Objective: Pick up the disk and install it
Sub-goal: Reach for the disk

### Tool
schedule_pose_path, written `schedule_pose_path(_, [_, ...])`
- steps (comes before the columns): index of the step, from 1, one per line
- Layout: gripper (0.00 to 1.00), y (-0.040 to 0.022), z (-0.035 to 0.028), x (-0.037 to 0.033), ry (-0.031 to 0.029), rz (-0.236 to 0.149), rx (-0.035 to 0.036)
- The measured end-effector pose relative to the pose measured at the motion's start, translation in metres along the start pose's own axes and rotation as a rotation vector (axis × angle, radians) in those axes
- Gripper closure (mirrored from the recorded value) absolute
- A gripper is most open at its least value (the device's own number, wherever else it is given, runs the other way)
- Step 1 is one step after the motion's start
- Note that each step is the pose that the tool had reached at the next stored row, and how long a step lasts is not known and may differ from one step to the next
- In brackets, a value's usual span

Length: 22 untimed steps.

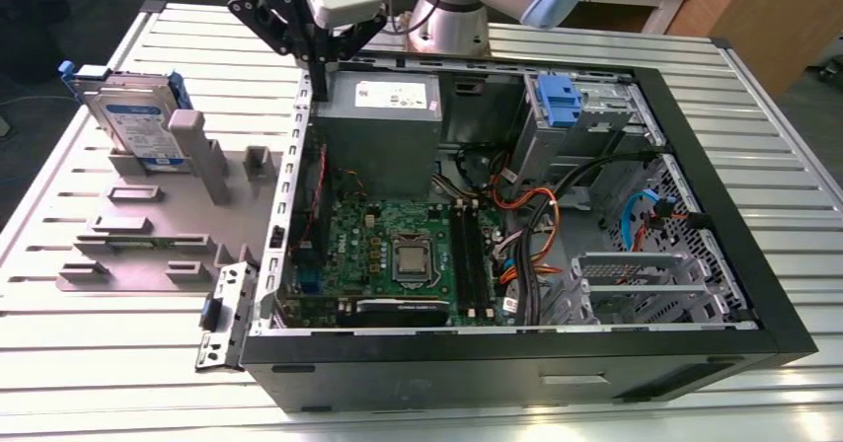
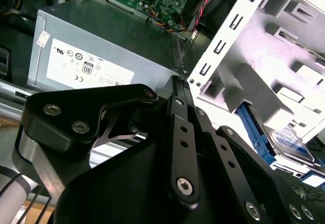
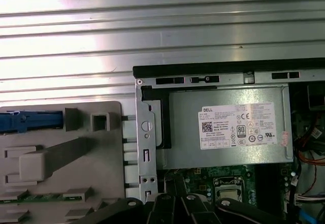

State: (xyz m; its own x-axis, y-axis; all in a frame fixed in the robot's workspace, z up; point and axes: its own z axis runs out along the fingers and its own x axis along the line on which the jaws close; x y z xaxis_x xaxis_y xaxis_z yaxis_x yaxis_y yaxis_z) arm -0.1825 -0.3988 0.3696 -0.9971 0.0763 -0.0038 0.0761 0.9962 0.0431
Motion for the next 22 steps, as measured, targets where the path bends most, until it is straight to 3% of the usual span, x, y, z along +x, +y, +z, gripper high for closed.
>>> schedule_pose_path(22, [0.89, -0.0005, 0.0034, 0.0043, 0.0021, 0.000, 0.0003])
